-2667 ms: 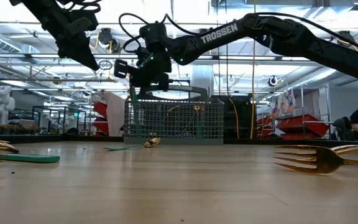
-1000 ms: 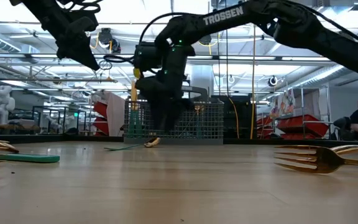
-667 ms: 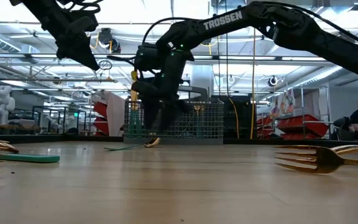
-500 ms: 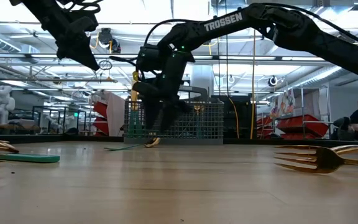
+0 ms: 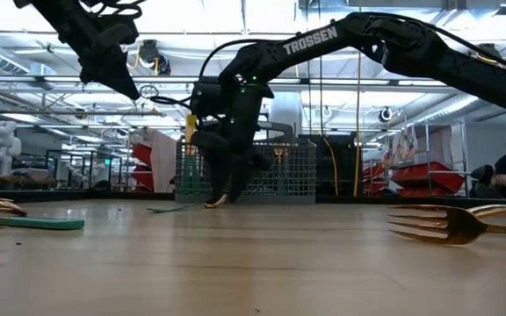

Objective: Sort silverware
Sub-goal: Put the green spoon into the gray bin

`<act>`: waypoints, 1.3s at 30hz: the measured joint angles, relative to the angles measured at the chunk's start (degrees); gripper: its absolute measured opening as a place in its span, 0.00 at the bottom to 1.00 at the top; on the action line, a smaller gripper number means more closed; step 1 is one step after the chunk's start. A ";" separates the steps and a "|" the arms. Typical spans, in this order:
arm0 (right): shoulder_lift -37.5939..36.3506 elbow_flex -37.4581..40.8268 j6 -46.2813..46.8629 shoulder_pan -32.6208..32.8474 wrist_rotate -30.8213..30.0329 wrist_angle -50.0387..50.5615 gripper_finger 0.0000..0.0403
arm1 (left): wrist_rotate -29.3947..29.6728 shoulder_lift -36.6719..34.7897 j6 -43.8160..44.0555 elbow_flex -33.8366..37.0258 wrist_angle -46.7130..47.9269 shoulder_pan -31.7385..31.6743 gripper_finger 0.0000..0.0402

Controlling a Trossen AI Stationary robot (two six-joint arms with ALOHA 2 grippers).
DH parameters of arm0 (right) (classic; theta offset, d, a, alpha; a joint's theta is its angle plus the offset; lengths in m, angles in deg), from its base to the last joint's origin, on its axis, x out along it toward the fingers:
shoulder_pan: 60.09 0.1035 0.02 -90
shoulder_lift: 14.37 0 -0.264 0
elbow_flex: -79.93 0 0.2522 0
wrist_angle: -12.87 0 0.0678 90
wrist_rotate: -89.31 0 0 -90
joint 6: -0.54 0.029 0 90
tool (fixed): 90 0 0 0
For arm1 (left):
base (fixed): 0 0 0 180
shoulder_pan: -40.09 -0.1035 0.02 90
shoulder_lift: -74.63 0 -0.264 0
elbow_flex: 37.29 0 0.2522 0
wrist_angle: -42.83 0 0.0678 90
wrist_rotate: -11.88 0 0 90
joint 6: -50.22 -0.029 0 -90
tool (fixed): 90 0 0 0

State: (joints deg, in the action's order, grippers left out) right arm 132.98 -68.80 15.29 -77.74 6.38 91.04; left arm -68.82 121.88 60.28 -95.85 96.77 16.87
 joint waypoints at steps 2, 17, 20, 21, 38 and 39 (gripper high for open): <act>0.00 0.00 -0.67 0.02 0.07 0.35 0.39 | 0.02 0.00 0.00 0.00 0.00 0.00 0.03; -1.08 0.01 -3.37 0.77 4.69 1.74 0.00 | 0.02 0.00 -0.02 0.00 0.00 0.00 0.03; -3.52 0.04 -3.41 1.75 1.92 2.59 0.00 | 0.04 0.00 -0.02 0.00 0.00 0.00 0.03; -4.44 0.04 -3.43 2.10 0.70 2.89 0.00 | 0.04 -0.02 -0.02 0.00 0.02 0.00 0.03; -25.12 0.00 -4.73 -1.50 -24.85 8.98 0.00 | 0.04 -0.02 -0.02 0.00 -0.09 -0.02 0.03; -26.05 0.00 -4.72 -2.39 -25.17 8.63 0.00 | 0.04 0.00 0.00 0.00 -0.09 0.00 0.03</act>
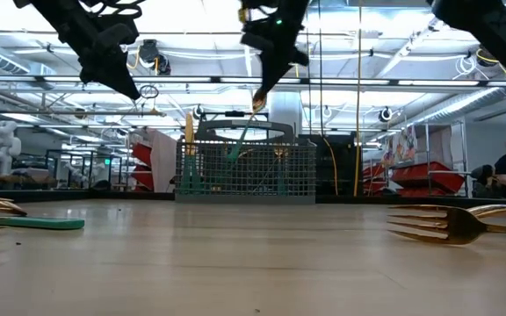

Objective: Sort silverware
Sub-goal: Put the green spoon into the gray bin

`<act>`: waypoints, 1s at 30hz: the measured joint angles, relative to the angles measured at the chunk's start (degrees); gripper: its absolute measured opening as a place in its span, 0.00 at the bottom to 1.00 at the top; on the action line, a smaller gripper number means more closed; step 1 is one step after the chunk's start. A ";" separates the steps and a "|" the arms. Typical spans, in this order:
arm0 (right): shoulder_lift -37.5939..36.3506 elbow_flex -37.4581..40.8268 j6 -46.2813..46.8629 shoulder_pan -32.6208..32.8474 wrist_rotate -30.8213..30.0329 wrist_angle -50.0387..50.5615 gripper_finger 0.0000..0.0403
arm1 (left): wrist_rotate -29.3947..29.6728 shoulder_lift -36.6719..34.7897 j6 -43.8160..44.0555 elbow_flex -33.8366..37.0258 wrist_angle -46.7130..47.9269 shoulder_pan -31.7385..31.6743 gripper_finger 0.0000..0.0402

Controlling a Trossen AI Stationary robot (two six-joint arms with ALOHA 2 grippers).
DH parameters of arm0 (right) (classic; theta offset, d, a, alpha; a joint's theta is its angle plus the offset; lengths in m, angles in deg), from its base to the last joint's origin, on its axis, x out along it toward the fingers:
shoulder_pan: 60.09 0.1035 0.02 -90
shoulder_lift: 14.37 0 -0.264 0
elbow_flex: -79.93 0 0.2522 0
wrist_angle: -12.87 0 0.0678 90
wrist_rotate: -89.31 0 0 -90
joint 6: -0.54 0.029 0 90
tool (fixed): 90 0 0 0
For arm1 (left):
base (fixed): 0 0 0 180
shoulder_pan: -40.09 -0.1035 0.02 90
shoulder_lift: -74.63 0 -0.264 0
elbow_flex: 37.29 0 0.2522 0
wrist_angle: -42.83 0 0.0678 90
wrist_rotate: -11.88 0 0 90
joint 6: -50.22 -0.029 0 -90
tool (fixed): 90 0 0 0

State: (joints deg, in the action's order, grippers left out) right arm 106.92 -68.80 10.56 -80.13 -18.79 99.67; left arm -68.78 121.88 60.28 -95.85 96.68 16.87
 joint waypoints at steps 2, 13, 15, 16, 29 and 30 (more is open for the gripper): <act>-1.36 0.00 -0.22 -1.61 -0.03 -2.08 0.00 | 0.00 -0.02 0.00 0.00 -0.02 0.00 0.03; 1.09 -0.07 -2.16 -8.12 -0.01 -12.10 0.00 | 0.00 -0.02 0.78 0.00 -0.11 0.00 0.03; 2.58 -0.07 -2.69 -8.97 0.25 -12.46 0.00 | 0.00 0.00 1.22 0.00 -0.11 0.00 0.03; 3.23 -0.07 -3.11 -9.30 0.38 -12.70 0.00 | 0.00 -0.02 1.22 0.00 -0.11 0.00 0.03; 4.96 0.02 -7.85 -8.36 1.91 -12.81 0.17 | -1.30 -0.02 1.21 0.00 -0.11 0.00 0.03; 4.82 0.02 -8.18 -8.22 1.85 -12.81 0.21 | -2.11 -0.02 1.20 0.00 -0.07 0.00 0.03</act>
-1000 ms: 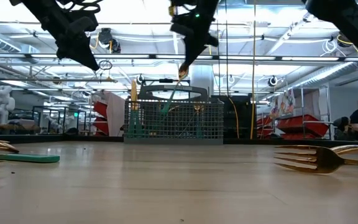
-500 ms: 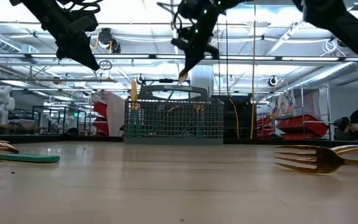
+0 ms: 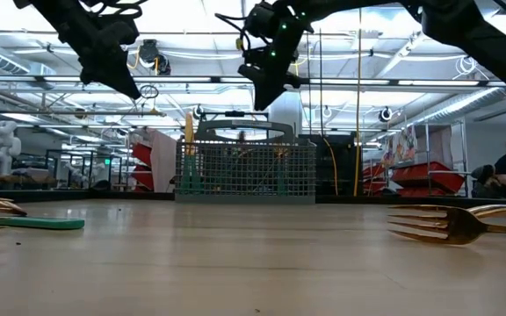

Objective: Sort silverware
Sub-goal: Put the green spoon into the gray bin

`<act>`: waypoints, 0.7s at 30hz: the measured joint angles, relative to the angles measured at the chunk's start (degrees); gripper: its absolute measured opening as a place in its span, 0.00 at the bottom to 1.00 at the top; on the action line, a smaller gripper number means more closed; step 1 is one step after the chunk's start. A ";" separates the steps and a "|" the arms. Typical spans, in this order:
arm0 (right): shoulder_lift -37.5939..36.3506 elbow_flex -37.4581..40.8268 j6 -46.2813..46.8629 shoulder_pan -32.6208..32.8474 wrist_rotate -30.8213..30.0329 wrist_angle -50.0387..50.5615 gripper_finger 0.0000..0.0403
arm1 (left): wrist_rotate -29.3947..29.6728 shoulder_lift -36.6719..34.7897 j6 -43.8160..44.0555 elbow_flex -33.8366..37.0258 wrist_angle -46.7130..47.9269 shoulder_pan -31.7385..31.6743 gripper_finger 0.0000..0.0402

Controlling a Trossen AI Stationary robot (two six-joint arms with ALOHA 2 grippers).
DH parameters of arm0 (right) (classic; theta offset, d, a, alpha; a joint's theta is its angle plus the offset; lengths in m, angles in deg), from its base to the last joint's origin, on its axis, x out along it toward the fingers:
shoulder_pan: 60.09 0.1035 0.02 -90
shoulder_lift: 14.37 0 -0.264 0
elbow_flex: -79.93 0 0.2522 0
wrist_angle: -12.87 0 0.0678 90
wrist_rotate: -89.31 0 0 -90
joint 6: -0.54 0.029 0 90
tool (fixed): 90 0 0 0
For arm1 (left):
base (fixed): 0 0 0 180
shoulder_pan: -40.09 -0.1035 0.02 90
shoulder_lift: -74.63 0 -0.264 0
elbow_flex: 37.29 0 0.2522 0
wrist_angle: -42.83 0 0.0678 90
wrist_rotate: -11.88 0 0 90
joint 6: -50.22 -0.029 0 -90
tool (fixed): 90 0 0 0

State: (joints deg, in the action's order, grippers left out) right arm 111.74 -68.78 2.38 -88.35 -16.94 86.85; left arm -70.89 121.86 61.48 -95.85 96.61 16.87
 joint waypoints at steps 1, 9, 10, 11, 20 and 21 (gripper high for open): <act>-0.16 0.00 -0.21 0.24 -0.19 -0.01 0.25 | -0.55 0.01 0.00 0.00 0.05 0.00 0.03; -4.15 0.00 -1.74 4.31 1.35 4.43 0.44 | -8.25 0.02 1.63 0.00 8.00 2.53 0.03; -5.12 -0.03 -2.00 5.44 1.61 6.01 0.44 | -8.97 0.02 3.41 0.00 9.79 3.59 0.03; -6.21 -0.11 -2.44 6.63 1.74 7.90 0.45 | -9.66 0.02 5.67 0.04 11.29 4.90 0.03; -11.76 -0.07 -1.65 17.98 -0.26 27.92 0.43 | -12.96 0.04 45.13 8.08 9.27 28.81 0.03; -12.37 -0.07 -0.73 18.69 -1.76 29.42 0.43 | -11.80 0.06 50.68 9.46 6.97 32.26 0.03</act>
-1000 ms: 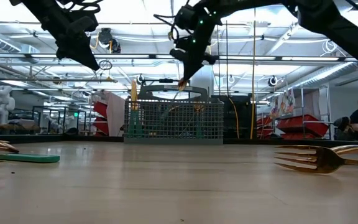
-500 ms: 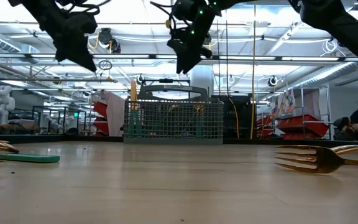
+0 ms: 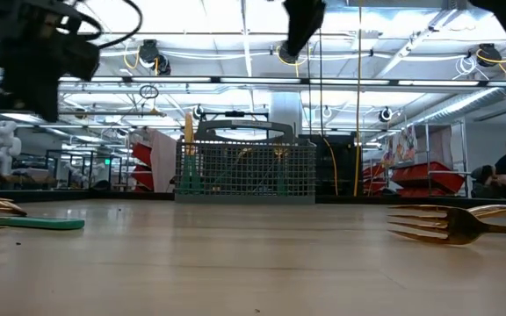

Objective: Sort silverware
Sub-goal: Put the green spoon into the gray bin

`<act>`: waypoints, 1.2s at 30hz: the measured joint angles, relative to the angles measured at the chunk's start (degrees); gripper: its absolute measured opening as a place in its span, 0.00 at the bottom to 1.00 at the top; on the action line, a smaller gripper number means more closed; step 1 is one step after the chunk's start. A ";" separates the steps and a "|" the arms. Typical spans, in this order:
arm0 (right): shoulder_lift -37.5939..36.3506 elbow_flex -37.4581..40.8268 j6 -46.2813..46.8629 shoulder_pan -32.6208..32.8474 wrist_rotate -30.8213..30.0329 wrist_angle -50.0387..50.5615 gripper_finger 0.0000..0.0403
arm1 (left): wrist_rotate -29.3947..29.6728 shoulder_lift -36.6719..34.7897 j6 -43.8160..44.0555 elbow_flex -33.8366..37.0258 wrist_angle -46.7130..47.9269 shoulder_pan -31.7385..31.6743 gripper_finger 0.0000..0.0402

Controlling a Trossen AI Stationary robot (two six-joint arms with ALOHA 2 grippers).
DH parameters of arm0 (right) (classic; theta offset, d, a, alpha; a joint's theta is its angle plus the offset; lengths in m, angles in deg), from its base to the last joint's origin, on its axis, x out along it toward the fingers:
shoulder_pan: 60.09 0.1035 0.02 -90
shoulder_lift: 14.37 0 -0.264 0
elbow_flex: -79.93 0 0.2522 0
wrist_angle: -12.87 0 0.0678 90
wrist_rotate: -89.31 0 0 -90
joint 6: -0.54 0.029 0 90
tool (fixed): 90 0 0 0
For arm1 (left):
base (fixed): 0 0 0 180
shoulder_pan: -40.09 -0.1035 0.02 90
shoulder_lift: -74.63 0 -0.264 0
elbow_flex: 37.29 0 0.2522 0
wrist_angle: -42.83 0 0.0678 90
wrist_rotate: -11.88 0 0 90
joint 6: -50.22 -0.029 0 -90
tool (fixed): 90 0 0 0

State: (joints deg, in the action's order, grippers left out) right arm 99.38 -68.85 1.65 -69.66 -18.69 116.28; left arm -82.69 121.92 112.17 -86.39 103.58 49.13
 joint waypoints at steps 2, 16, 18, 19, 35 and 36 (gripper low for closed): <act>-1.23 0.00 1.12 1.28 -2.60 0.35 0.43 | 3.71 0.37 10.94 2.26 -5.10 6.64 0.03; -15.85 0.03 3.16 2.43 -7.78 0.35 0.43 | 13.07 30.23 48.23 -4.19 -11.32 31.62 0.01; -17.66 0.02 3.34 2.39 -7.78 0.37 0.43 | 10.27 33.61 48.22 -6.20 -11.23 31.94 0.01; -18.55 0.02 3.55 2.39 -7.80 0.37 0.43 | 9.26 34.77 47.83 -7.20 -11.12 31.97 0.03; -25.20 0.02 4.24 2.39 -7.65 0.37 0.43 | 7.09 36.61 47.91 -10.62 -5.74 31.68 0.38; -25.20 0.03 4.24 2.39 -7.61 0.37 0.43 | 6.93 36.70 48.26 -10.55 -5.24 31.53 0.40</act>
State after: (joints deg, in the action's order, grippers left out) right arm 74.18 -68.82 5.88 -67.27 -26.30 116.65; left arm -75.75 158.62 160.43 -96.94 98.34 80.66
